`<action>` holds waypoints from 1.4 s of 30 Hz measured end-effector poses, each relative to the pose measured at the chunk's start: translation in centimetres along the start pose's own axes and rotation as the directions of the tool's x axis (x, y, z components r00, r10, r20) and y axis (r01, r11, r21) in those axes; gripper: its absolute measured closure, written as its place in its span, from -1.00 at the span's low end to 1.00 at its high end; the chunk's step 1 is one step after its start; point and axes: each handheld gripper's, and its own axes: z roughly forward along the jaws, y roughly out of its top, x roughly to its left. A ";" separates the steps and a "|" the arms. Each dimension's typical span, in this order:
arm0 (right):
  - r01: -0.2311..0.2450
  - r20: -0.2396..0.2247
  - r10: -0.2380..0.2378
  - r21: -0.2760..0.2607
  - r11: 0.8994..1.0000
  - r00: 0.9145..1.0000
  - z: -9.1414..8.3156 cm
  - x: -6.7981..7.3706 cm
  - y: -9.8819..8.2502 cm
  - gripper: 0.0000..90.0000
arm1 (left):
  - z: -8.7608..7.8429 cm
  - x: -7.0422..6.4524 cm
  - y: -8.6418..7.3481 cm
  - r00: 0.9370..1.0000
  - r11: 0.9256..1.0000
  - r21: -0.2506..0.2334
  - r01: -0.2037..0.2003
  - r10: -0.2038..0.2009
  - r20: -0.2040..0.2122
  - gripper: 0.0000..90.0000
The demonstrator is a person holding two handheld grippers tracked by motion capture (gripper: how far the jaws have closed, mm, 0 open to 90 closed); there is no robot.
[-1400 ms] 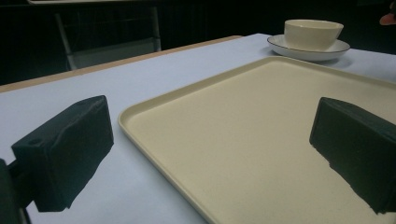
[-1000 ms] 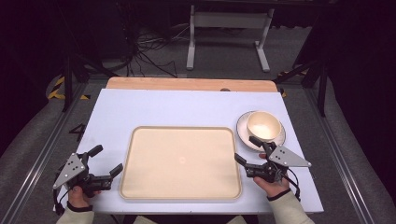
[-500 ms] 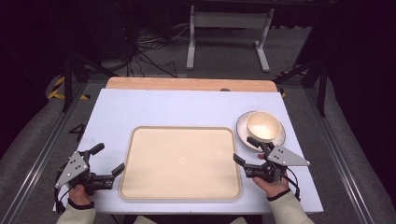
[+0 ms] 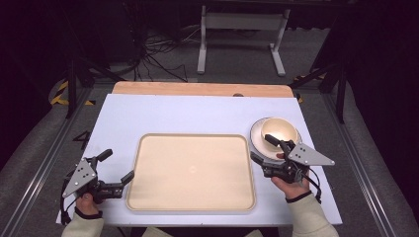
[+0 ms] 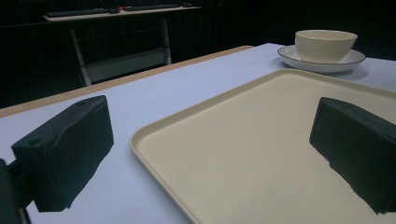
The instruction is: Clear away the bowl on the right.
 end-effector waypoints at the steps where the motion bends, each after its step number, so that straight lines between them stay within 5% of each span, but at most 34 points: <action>1: -0.004 -0.004 0.004 0.000 1.000 1.000 -0.1 -0.1 0.1 -0.43 | 0.1 0.0 0.0 1.000 1.000 0.008 -0.005 0.005 0.001 -0.99; 15: 0.001 0.028 -0.002 0.033 0.999 1.000 -0.3 -2.1 2.1 -0.51 | 0.2 0.2 -0.1 1.000 1.000 0.002 0.000 0.000 -0.026 -0.99; 20: -0.011 0.047 0.009 0.044 0.999 0.999 0.0 -3.9 2.9 -0.51 | 0.1 0.2 -0.1 1.000 1.000 0.005 -0.001 0.001 -0.023 -0.99; 25: -0.018 0.062 0.015 0.039 0.999 0.998 -0.3 -5.2 3.4 -0.50 | -0.2 0.3 -0.1 1.000 1.000 -0.007 -0.016 0.017 0.022 -0.99; 36: -0.020 0.116 0.013 0.066 0.998 0.993 -0.9 -7.7 3.3 -0.43 | 0.1 0.2 -0.4 0.999 1.000 0.023 0.002 -0.003 0.044 -0.99; 42: -0.041 0.178 0.015 0.144 0.989 0.984 -1.0 -9.9 2.7 -0.43 | 0.4 0.1 -0.5 0.998 0.999 0.042 0.007 -0.009 0.069 -0.99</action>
